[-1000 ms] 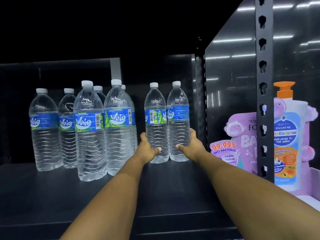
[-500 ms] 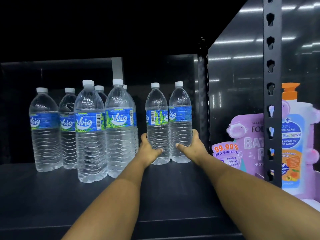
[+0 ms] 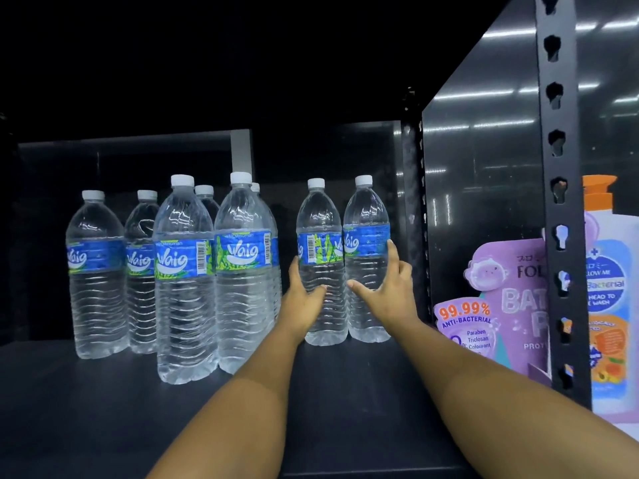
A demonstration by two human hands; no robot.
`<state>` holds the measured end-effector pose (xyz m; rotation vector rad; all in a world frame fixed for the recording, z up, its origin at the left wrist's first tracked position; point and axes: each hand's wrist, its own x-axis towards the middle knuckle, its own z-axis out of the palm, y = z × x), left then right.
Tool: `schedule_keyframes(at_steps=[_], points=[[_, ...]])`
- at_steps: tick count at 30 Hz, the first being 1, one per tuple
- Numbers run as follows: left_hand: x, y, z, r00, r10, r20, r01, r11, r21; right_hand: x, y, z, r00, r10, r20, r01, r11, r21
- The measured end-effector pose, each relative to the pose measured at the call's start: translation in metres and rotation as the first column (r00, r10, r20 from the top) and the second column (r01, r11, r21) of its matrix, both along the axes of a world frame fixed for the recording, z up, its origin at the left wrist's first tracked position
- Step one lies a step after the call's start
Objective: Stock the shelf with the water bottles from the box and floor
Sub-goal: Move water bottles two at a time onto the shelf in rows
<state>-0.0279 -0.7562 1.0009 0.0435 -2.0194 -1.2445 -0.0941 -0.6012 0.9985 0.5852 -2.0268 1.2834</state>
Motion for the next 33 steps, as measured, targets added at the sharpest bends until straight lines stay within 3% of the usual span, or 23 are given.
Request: schedule_keyframes(at_steps=[4, 11, 19, 29, 33], points=[[0.0, -0.004, -0.001, 0.999, -0.024, -0.027, 0.024, 1.0, 0.01, 0.0, -0.002, 0.002, 1.0, 0.004, 0.012, -0.003, 1.0, -0.025], [0.002, 0.005, -0.001, 0.995, 0.075, -0.06, -0.079, 0.995, -0.066, -0.001, 0.002, -0.004, 0.989, 0.144, 0.014, -0.141, 0.979, -0.147], [0.006, -0.006, -0.001, 0.999, -0.047, -0.001, 0.047, 0.999, -0.009, -0.003, -0.002, -0.002, 0.999, 0.019, 0.043, -0.017, 0.999, -0.035], [0.007, -0.004, -0.004, 1.0, 0.009, 0.0, -0.009, 1.0, -0.03, -0.001, 0.005, -0.006, 0.995, 0.098, 0.032, -0.095, 0.993, -0.075], [0.008, -0.002, -0.002, 0.998, -0.056, 0.027, 0.057, 0.998, -0.014, -0.002, 0.001, -0.006, 0.994, 0.099, 0.051, -0.095, 0.993, -0.064]])
